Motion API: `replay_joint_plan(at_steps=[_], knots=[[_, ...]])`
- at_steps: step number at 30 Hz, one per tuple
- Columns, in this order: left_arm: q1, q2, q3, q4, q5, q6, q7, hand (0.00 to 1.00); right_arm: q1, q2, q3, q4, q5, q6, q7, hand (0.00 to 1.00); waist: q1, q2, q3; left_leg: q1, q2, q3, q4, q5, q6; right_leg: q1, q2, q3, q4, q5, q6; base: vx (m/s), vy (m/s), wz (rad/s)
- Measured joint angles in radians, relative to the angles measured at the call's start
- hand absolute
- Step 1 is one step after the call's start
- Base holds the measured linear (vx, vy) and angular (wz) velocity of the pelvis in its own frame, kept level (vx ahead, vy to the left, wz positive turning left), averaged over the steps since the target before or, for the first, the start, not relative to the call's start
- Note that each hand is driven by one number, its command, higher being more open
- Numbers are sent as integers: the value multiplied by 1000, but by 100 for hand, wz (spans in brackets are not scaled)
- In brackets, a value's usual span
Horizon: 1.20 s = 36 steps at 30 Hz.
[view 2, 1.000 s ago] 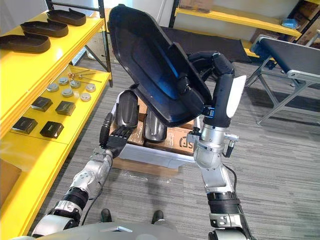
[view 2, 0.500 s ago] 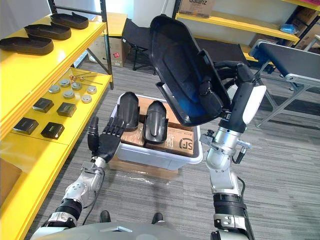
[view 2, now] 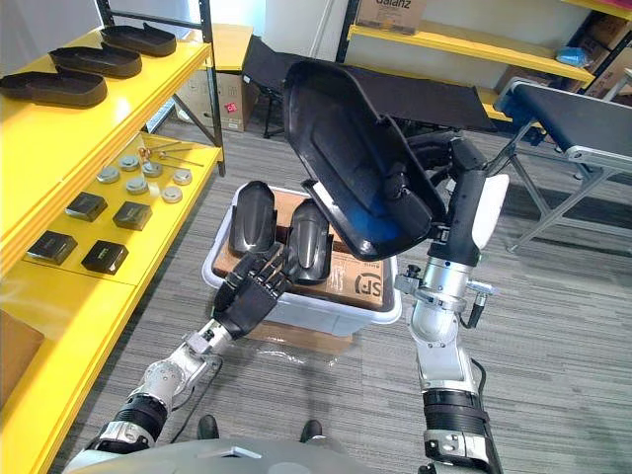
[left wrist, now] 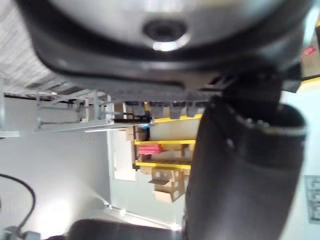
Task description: Walk over and take three plastic housings, then place them on the shelf
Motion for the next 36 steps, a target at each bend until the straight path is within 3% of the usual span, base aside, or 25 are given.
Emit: replay_joint_plan(at_steps=[7,19,27,28,36], knots=[[-2,-2,-95,-55,-11,-35,30,100,62,71,90,68,6,-8,35,0,-2,3,-2,0,0,1,0,-4,-5,-2,0,3,0,0,0,0,0,0],[-13,-4,-92,-186,-243,-178,258,100,150,122,201,77,6,-7,84,0,-5,8,-3,-1,-1,5,0,-8,-9,-5,-1,8,0,-1,-2,0,0,0],[-21,-4,-81,-207,-160,-211,440,100,161,147,212,76,38,-7,147,0,-5,13,-3,0,-1,9,0,-11,-10,-6,-1,12,0,-2,-4,0,0,0],[-21,-3,-81,-207,-112,-213,453,0,172,147,217,76,61,-6,153,0,-4,14,-2,0,-1,9,0,-12,-9,-6,-1,12,0,-2,-4,0,0,0],[-24,14,-86,-205,4,-205,417,0,186,119,245,76,94,19,145,0,-5,33,-5,0,-2,9,1,-12,-8,-7,-1,13,0,-2,-4,0,0,0]])
